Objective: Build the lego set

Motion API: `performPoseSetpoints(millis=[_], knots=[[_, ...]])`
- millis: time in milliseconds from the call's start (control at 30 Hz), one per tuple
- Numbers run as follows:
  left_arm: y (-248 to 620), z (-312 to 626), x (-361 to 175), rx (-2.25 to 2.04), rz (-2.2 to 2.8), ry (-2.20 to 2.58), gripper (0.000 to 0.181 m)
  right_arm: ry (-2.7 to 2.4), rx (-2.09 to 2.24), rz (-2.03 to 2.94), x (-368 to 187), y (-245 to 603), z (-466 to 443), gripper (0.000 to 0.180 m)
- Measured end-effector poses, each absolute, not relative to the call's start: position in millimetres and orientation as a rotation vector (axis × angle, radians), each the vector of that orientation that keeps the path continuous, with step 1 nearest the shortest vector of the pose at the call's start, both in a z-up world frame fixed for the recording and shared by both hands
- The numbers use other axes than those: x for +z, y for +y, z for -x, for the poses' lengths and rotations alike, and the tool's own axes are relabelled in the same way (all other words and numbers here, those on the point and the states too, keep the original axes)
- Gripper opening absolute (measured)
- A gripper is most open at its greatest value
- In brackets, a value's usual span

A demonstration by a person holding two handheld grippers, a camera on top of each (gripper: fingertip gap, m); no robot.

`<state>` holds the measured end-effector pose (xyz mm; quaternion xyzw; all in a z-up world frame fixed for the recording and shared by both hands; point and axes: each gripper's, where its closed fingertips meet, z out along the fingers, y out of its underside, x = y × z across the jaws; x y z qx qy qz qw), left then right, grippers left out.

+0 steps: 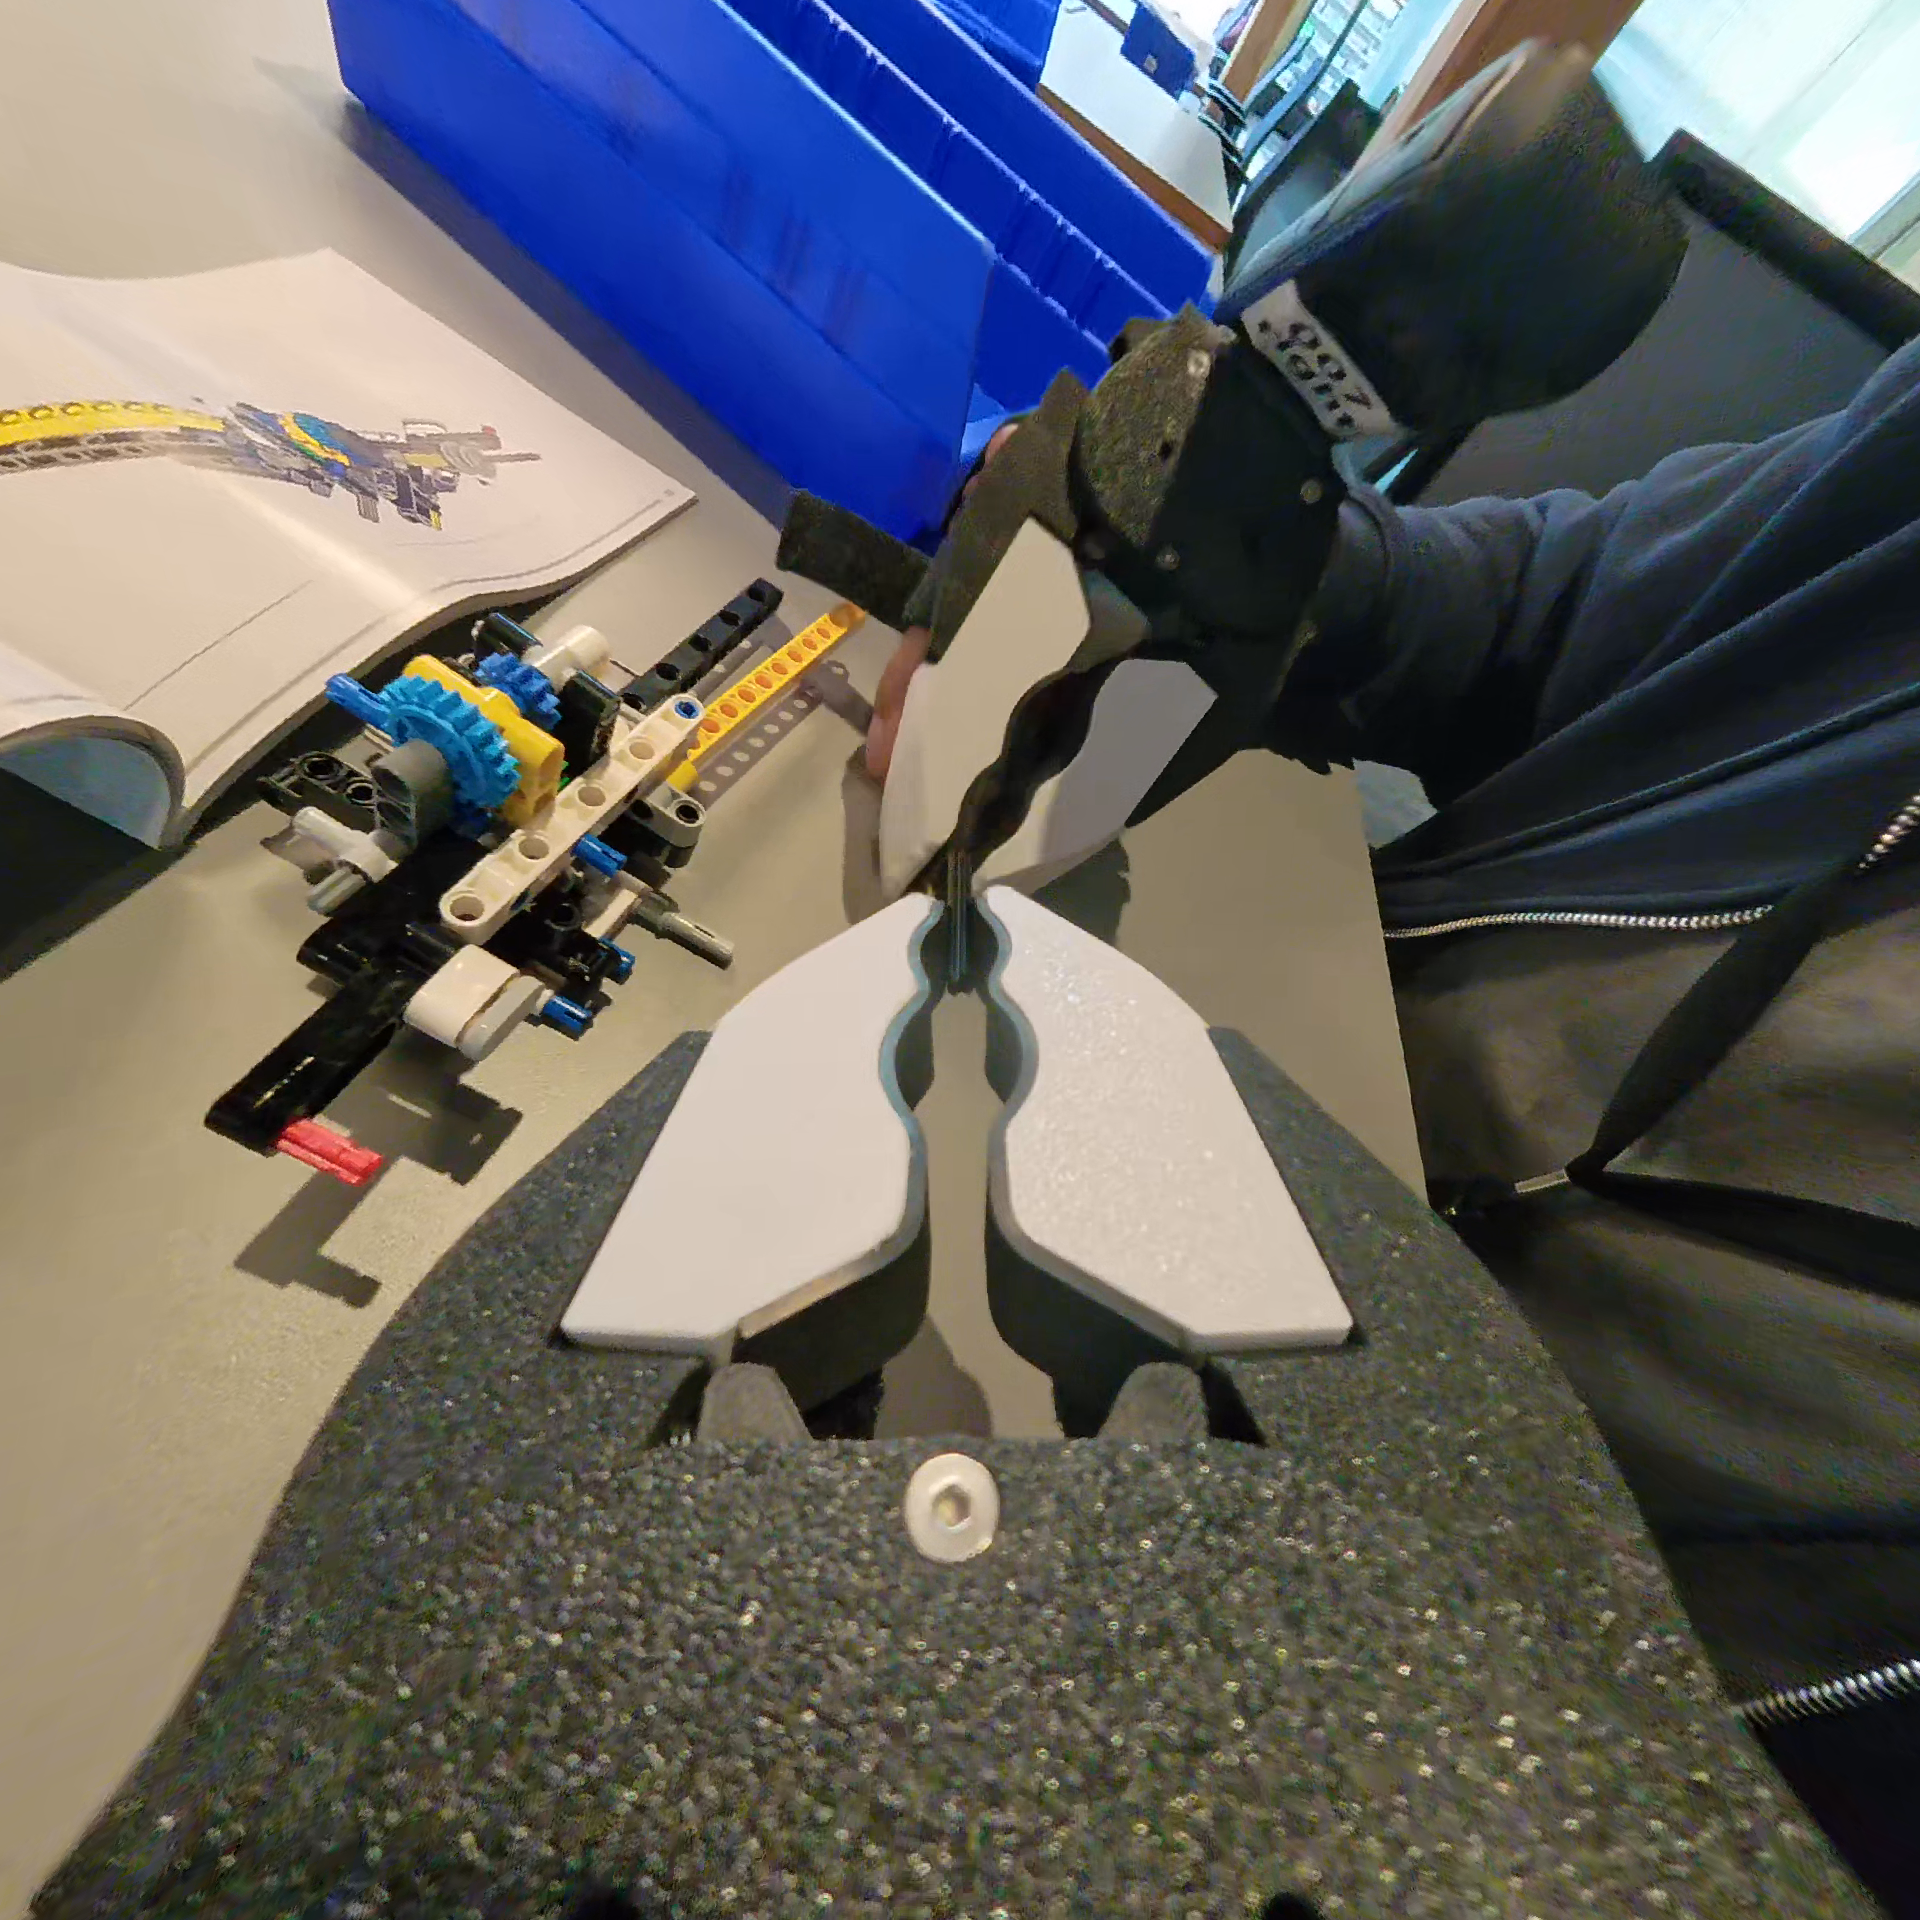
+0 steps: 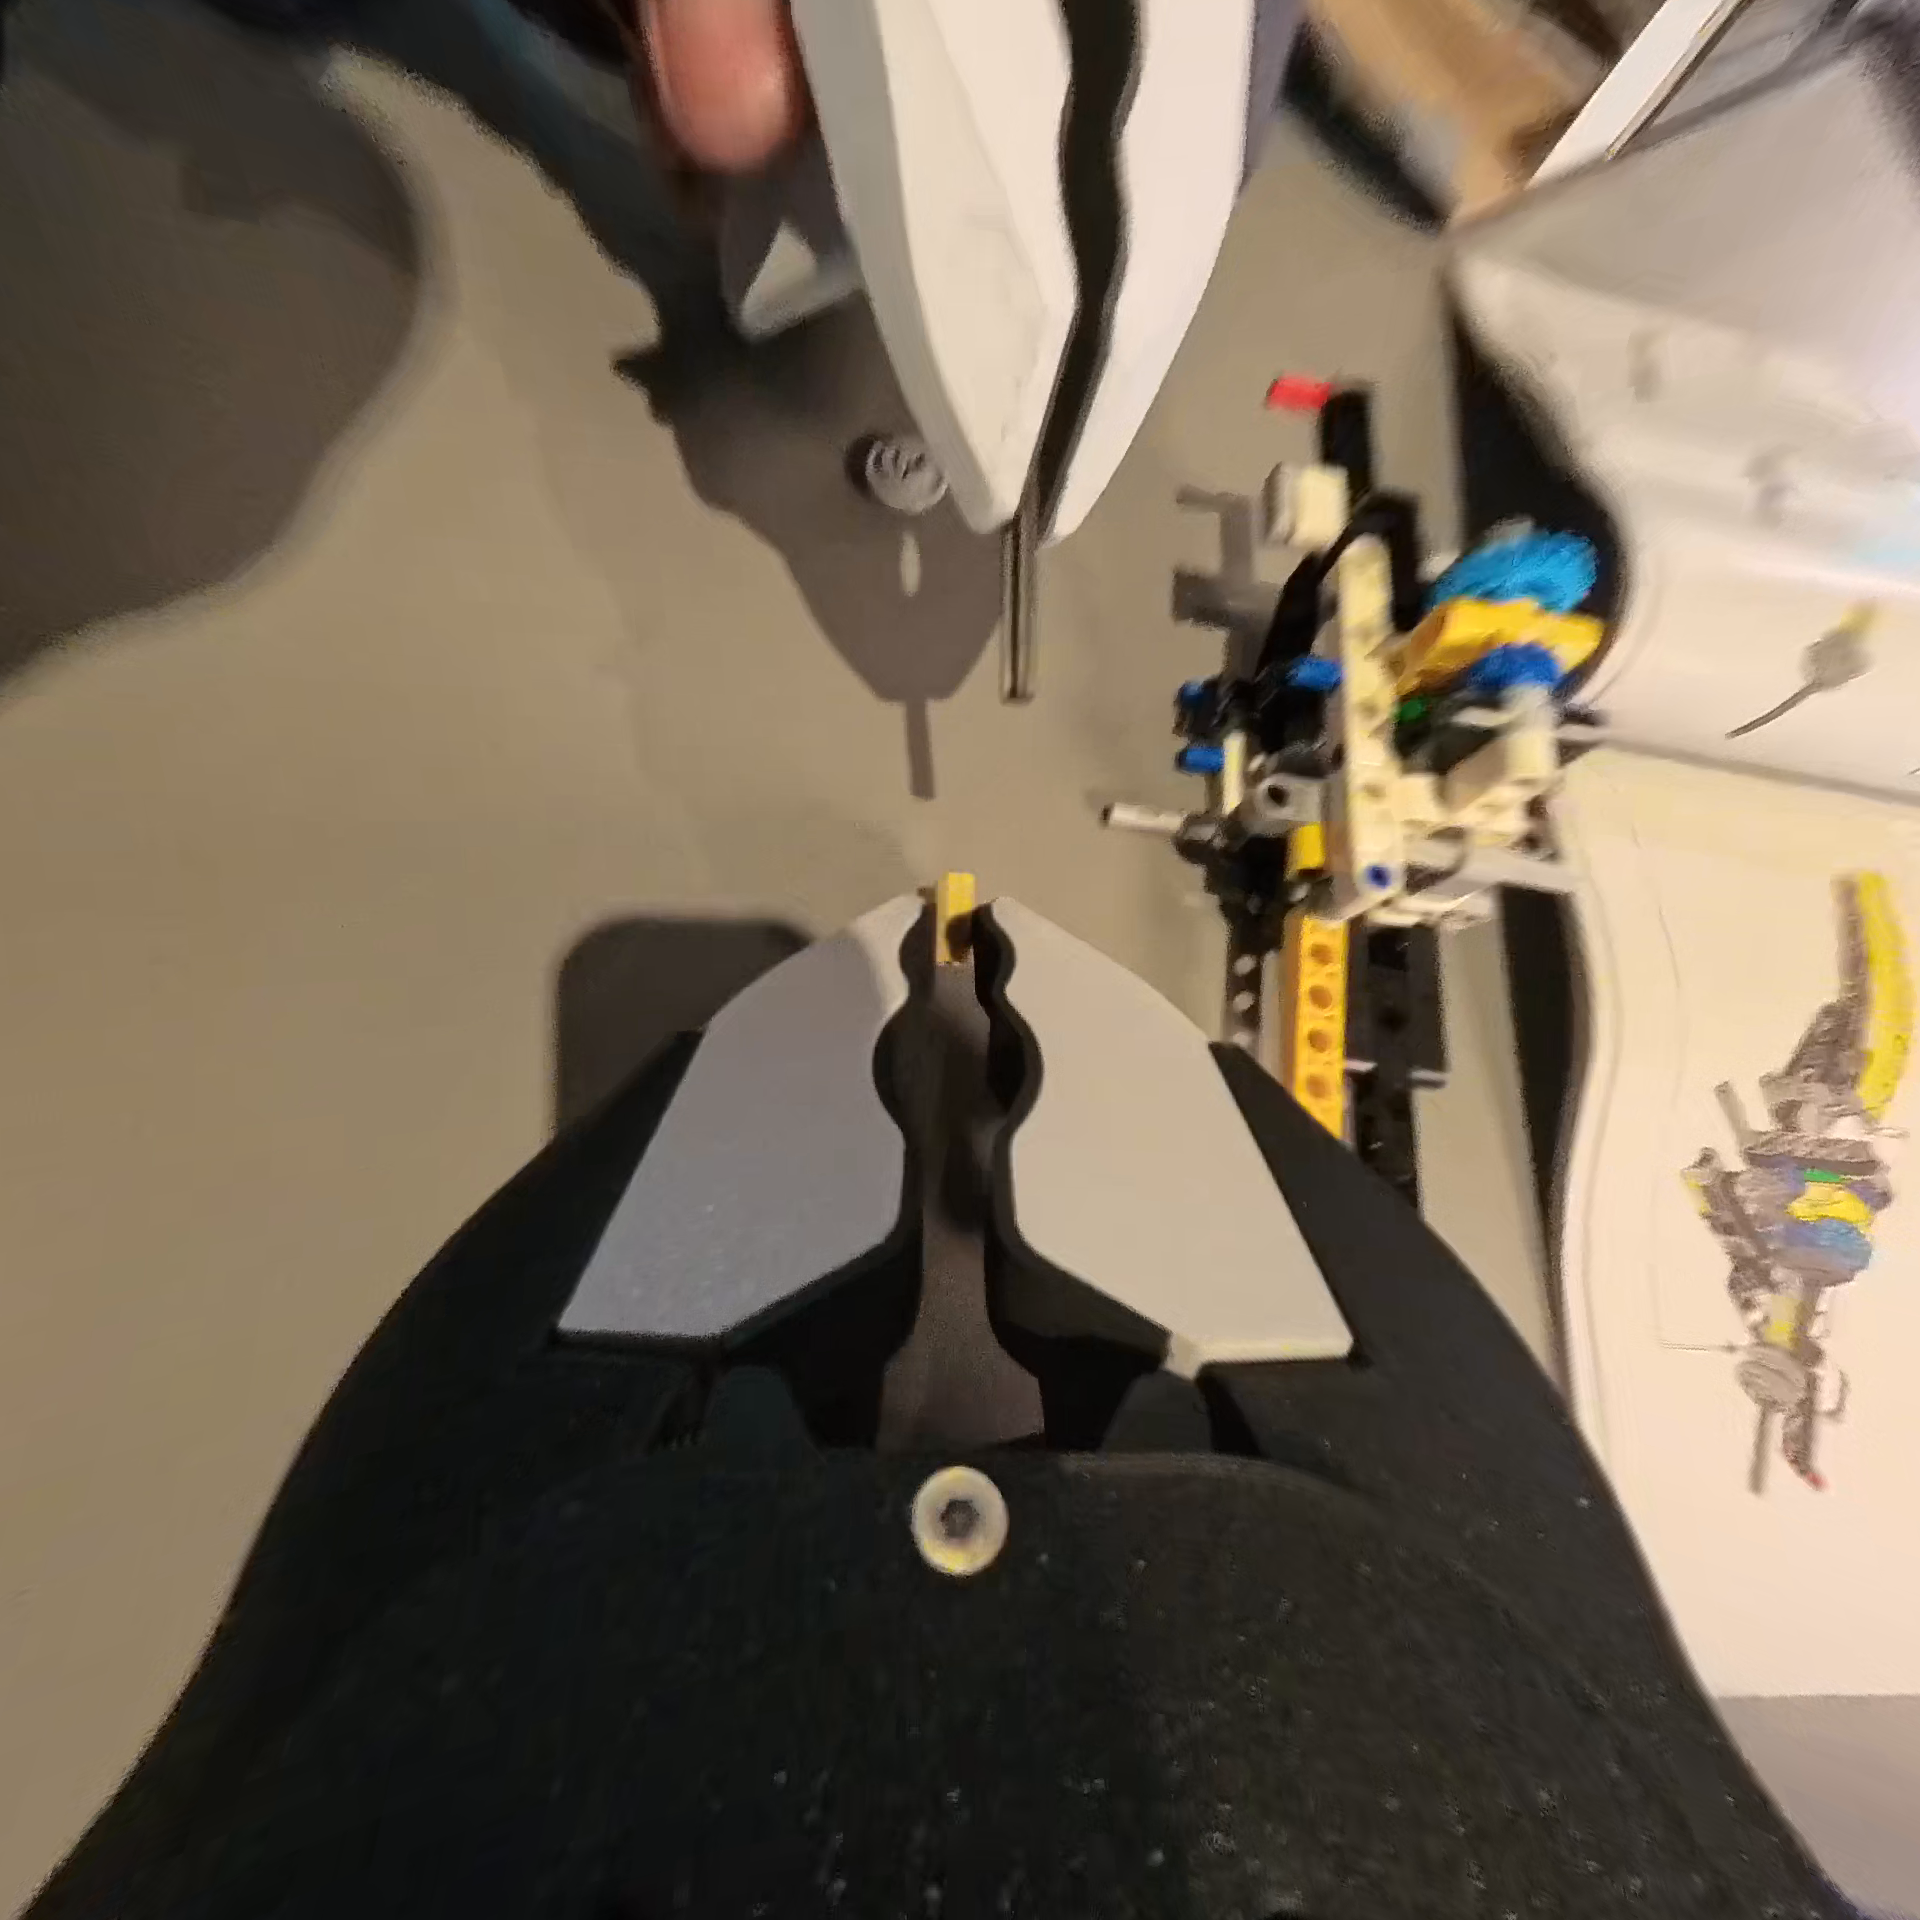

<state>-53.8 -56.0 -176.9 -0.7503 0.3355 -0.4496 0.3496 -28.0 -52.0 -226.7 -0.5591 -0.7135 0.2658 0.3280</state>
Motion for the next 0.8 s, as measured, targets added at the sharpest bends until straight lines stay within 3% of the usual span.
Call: performPoseSetpoints(millis=[200, 800], knots=[[-48, 57, -166, -1.136, 1.897, 0.771, 0.003, -1.595, 0.698, 1.233, -185, -37, 39, 0.006], [-41, 60, -161, -1.196, 1.903, 0.612, 0.004, -1.519, 0.432, 0.992, -171, -33, 45, 0.006]])
